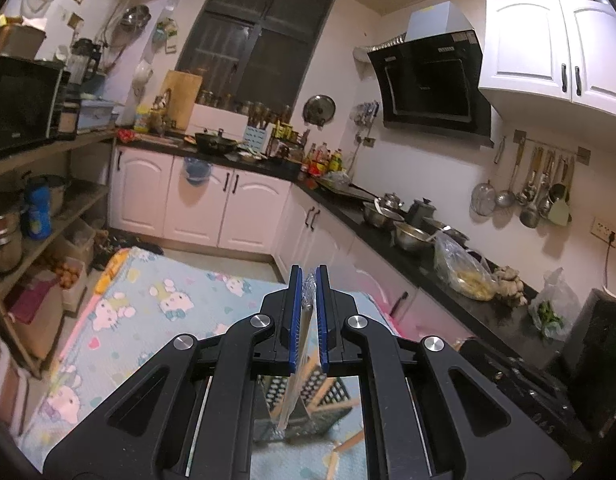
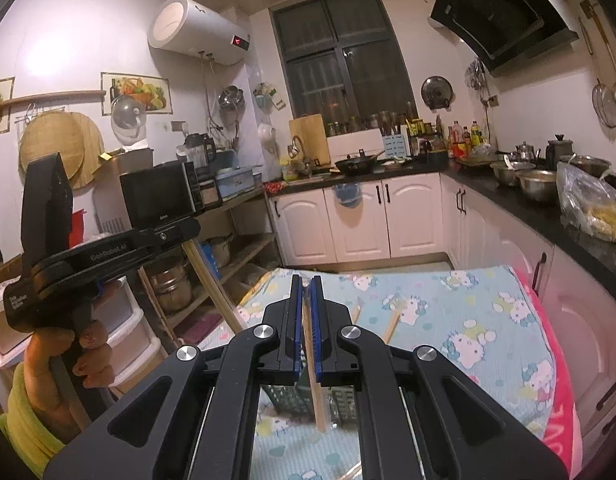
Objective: Organize utensils
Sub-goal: 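Lower the chopsticks into the basket slots with both tools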
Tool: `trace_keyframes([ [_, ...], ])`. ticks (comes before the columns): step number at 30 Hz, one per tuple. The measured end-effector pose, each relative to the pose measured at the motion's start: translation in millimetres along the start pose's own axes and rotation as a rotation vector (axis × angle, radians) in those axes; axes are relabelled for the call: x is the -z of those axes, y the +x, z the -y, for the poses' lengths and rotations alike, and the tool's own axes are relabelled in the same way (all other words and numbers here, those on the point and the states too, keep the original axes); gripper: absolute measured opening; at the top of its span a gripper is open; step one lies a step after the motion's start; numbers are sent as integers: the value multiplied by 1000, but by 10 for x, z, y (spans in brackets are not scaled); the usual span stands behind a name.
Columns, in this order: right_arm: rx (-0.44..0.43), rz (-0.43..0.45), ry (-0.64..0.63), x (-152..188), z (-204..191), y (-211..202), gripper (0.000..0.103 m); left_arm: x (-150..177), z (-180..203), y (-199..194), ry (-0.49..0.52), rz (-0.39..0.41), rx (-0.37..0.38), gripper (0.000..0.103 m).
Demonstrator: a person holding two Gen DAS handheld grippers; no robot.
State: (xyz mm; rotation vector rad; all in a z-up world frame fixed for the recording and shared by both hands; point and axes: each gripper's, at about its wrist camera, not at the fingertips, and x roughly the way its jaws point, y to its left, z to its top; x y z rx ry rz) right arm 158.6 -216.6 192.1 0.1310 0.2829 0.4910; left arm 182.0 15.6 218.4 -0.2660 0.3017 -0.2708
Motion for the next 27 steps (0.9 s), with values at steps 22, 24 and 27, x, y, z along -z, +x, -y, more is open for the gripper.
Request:
trace_keyframes([
  [22,-6,39,-17,-294,-126,495,4,9,-311,315,-47,39,-68,2],
  [24,4,34,-19,-281,-116,561,4,11,-319,333,-45,39,-68,2],
  [27,9,21,-13,-238,-86,652,4,22,-328,359,-47,34,-67,2],
])
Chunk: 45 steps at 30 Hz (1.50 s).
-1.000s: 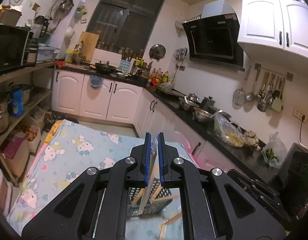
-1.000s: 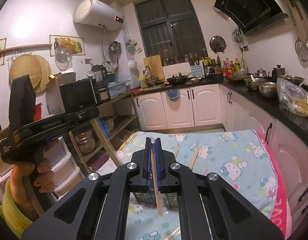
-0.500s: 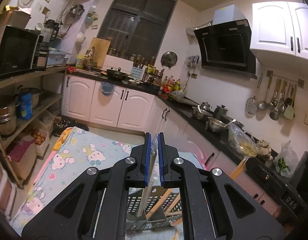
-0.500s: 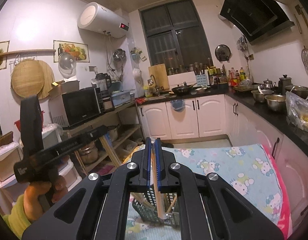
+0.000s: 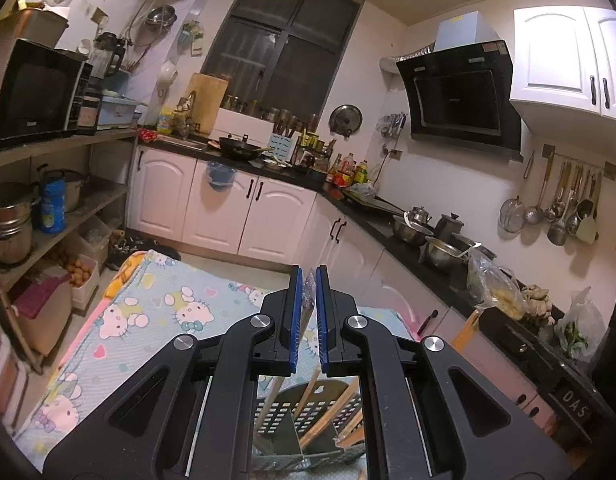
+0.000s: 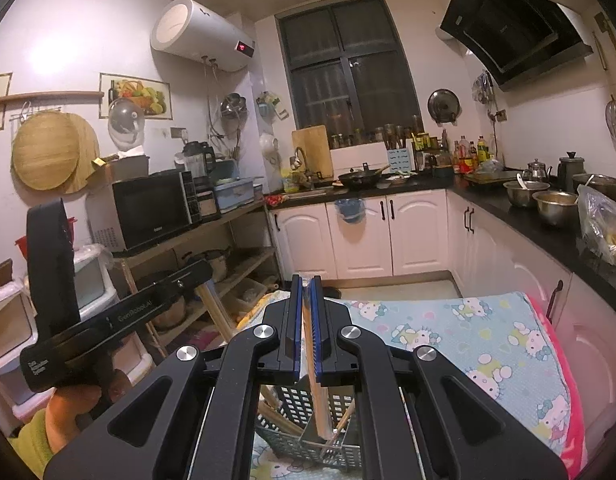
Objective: Organize utensils
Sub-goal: 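Lower the chopsticks into the basket slots with both tools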
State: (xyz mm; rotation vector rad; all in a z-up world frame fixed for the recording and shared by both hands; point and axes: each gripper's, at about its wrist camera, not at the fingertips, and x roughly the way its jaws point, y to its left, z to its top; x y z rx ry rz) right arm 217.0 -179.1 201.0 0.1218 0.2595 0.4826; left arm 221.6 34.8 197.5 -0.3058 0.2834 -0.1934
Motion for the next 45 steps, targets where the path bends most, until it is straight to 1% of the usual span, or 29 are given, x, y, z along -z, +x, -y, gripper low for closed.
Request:
trace_keyframes([
  [8,15,-26,5,170,72,178,4,144,-49,169,4,-23,15,2],
  [13,46,-27,-39,279,48,222,4,293,-78,267,-3,-53,20,2],
  [25,63,-41,-66,532,82,128,4,565,-163,367,-4,-109,2,2],
  [34,63,-86,-20,741,200,24,4,665,-157,379,4,-138,-10,2],
  [45,59,-138,37,948,289,-34,5,709,-176,347,-1,-148,-24,2],
])
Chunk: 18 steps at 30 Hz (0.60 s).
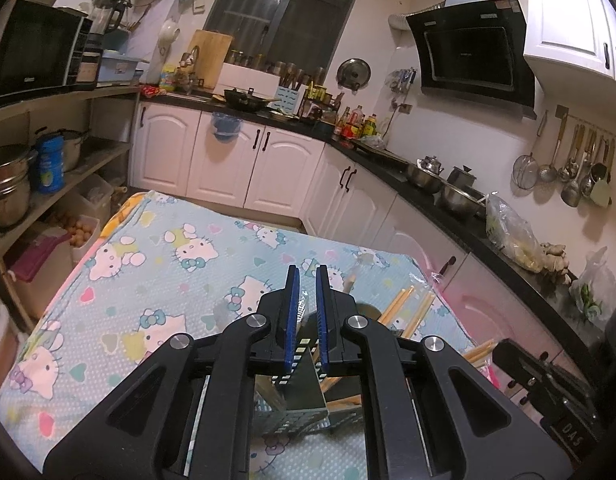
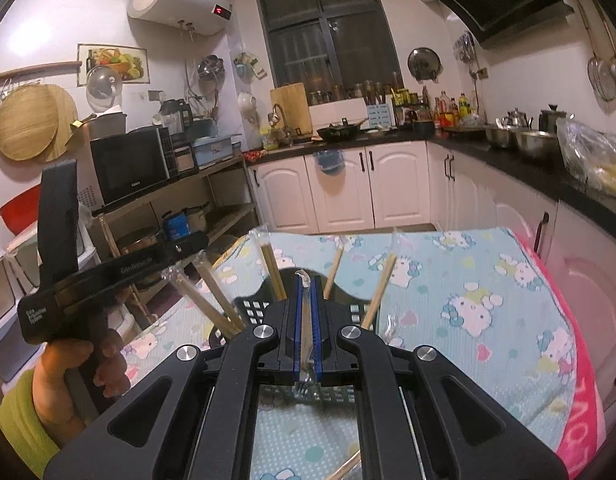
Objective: Organize utensils
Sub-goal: 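Lower the chopsticks into the basket slots with both tools, then open both tools to release the chopsticks and raise them from the basket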
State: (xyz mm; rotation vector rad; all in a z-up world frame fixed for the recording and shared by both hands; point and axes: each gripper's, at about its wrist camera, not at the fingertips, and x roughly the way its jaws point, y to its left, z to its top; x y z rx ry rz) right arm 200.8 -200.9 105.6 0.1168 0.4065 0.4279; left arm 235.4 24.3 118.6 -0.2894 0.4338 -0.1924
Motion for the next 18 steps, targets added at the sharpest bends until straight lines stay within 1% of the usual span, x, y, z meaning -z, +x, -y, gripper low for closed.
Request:
trace_keyframes([
  [5,-2,-15,6,35,-1,2,5,32,-28,-25,-6,-7,-1,3],
  [7,-2,-22,8,47,-2,4,5,45,-38,-37,-11,-13,-3,7],
  [9,-5,-30,10,53,-4,6,5,49,-40,-44,-14,-17,0,15],
  [11,-4,-35,11,52,-5,5,9,56,-33,-70,-11,-17,2,17],
  [13,-7,-37,18,58,0,-5,17,56,-23,-89,-9,-18,6,22],
  [15,-8,-39,19,67,1,-13,17,59,-6,-114,-6,-18,8,29],
  [18,-7,-40,22,69,11,-20,18,65,20,-142,-4,-23,5,35],
])
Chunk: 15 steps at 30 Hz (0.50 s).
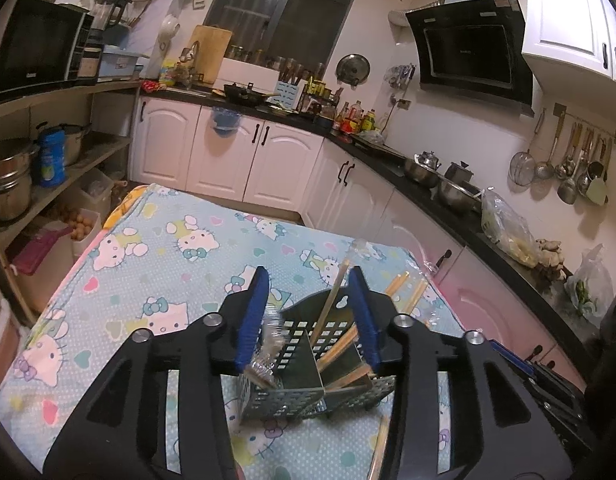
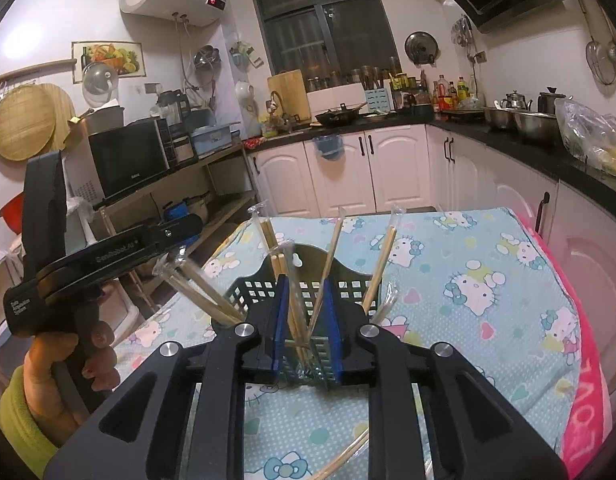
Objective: Organize utensils
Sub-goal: 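Open both tools to release the chopsticks and raise them from the basket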
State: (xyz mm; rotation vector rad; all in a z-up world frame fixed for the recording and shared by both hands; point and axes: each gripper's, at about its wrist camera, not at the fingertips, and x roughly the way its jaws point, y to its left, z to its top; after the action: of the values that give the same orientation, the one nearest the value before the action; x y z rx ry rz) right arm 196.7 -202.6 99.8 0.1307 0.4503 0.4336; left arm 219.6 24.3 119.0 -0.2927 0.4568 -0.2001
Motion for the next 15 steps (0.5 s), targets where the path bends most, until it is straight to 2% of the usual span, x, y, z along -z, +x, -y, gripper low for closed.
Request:
trace_keyframes([
  [15,2,-1,4,119,60,-193,31,51,182,-282,31,-3,41,63],
])
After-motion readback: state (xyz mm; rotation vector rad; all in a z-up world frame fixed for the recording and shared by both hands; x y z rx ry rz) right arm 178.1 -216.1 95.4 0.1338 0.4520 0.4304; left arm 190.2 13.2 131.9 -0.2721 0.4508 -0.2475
